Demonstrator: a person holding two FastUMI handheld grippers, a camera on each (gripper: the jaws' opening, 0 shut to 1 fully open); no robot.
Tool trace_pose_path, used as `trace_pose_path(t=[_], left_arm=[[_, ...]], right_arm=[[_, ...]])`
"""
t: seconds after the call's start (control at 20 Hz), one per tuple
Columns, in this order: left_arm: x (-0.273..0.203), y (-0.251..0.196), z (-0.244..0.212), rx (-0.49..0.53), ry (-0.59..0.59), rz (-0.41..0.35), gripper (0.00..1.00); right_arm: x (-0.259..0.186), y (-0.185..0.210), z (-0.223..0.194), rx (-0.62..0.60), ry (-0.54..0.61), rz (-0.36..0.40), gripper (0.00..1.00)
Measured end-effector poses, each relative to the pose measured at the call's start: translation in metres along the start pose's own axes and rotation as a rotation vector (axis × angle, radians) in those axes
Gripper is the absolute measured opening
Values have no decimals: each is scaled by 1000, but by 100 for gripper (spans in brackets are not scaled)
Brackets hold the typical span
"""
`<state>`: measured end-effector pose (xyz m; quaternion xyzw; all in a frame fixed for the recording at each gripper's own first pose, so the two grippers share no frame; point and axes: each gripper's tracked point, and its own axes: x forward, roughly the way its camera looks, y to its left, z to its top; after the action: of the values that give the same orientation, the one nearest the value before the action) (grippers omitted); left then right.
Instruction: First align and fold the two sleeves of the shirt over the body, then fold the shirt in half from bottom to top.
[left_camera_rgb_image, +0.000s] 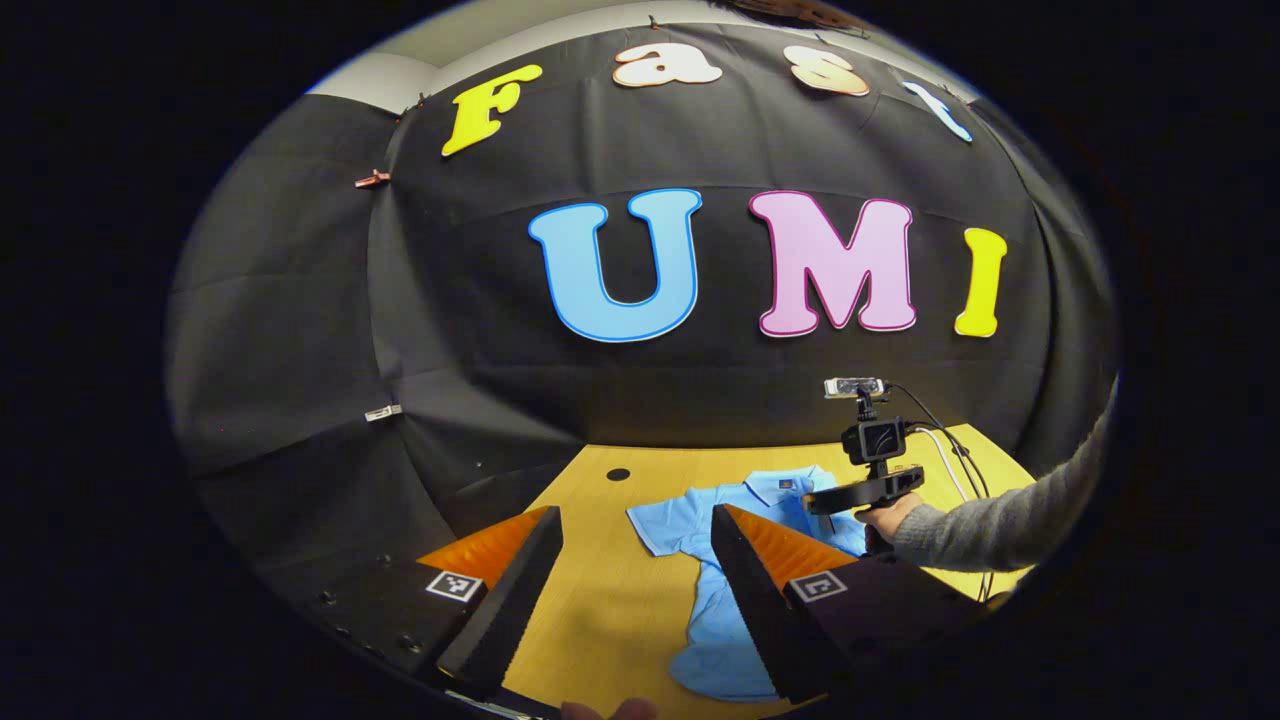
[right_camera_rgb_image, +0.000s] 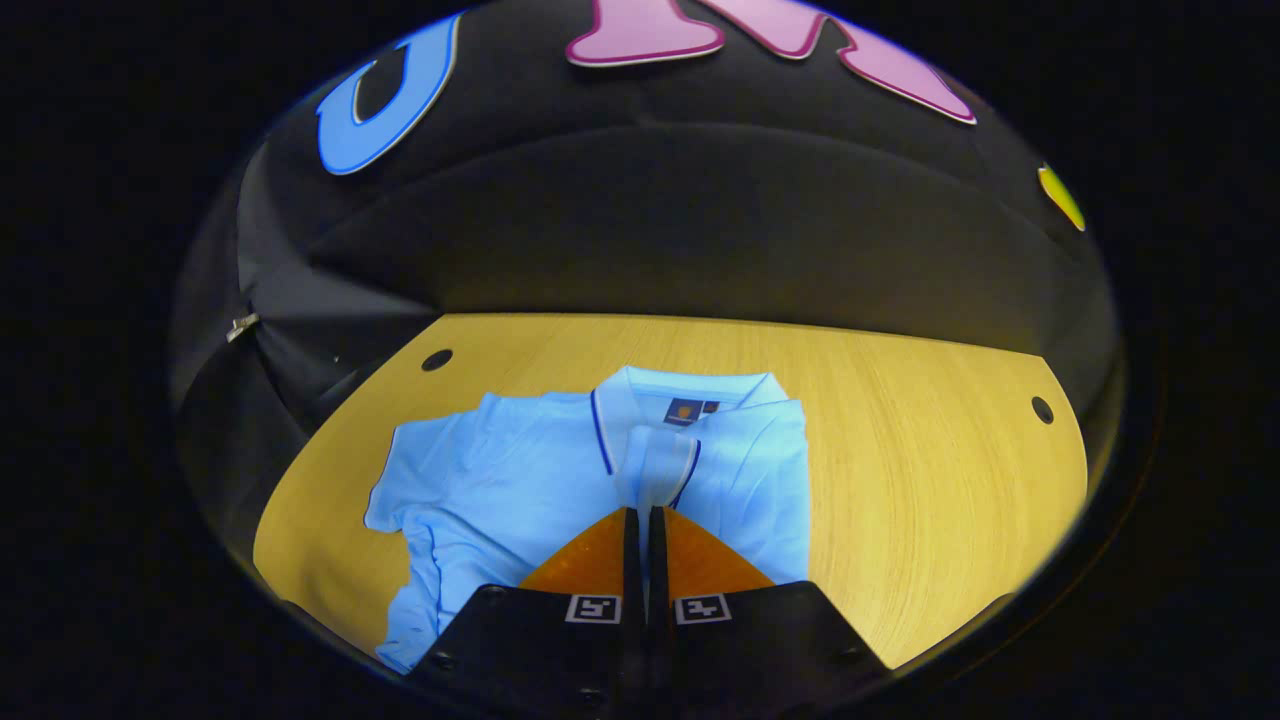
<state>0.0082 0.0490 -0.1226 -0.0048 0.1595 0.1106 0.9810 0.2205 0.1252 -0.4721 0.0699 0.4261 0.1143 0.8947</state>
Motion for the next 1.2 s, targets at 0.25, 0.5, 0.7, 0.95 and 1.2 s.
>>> trace_pose_path(t=[0.25,0.5,0.7,0.95,1.2], left_arm=[[-5,8,-8,-22,18,17,95],[-7,11,-11,-22,26,23,95],[-6,11,-13,-30,31,21,96],[-7,12,-13,-31,30,24,95],[-8,13,-15,-29,32,27,96]], right_arm=[[14,20,-23,-52,53,15,5],[23,20,-36,-66,88,-10,5],[25,20,-39,-62,97,-24,5],[25,23,-41,-61,98,-19,13],[24,40,-41,-26,93,14,45]])
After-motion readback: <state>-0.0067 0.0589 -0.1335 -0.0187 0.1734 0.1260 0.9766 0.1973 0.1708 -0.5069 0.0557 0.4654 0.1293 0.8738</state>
